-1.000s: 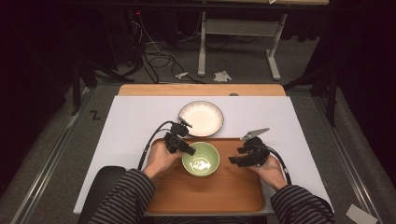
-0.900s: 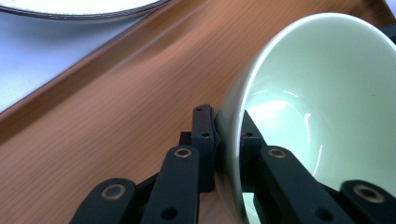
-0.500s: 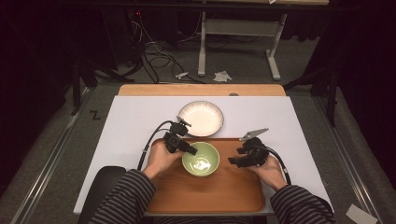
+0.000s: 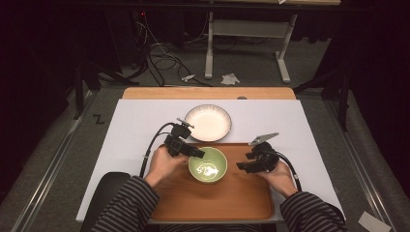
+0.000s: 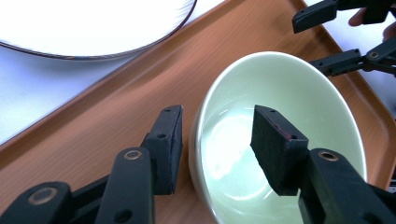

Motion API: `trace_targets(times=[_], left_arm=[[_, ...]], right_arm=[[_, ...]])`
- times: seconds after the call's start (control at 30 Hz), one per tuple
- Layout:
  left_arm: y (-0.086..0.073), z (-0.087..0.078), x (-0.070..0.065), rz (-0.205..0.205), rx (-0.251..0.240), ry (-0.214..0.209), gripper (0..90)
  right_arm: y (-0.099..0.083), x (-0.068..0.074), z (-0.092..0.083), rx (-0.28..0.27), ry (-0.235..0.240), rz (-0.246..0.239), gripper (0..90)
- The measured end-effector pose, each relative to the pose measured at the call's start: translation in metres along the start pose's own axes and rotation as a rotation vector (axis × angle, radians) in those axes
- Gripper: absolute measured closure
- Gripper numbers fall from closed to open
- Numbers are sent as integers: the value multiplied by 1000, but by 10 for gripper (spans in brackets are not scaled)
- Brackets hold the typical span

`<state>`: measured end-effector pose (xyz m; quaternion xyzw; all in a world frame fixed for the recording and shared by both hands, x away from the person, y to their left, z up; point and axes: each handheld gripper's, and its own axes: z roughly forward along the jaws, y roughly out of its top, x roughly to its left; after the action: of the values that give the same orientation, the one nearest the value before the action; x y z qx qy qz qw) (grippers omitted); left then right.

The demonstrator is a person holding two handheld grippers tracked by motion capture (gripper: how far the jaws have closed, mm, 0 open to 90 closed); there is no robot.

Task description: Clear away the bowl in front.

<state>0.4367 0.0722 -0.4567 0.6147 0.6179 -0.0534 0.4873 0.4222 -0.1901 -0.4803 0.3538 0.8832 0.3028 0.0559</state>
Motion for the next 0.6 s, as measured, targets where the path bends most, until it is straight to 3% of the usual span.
trace_targets(times=[0.13,0.17,0.6], left_arm=[[4,-12,3,42,17,-6,527],[5,-14,1,23,4,-5,525],[10,-31,4,23,-31,10,509]], right_arm=[[0,1,0,5,-6,-15,415],[0,1,0,4,-6,-19,415],[-1,0,1,2,0,-14,415]])
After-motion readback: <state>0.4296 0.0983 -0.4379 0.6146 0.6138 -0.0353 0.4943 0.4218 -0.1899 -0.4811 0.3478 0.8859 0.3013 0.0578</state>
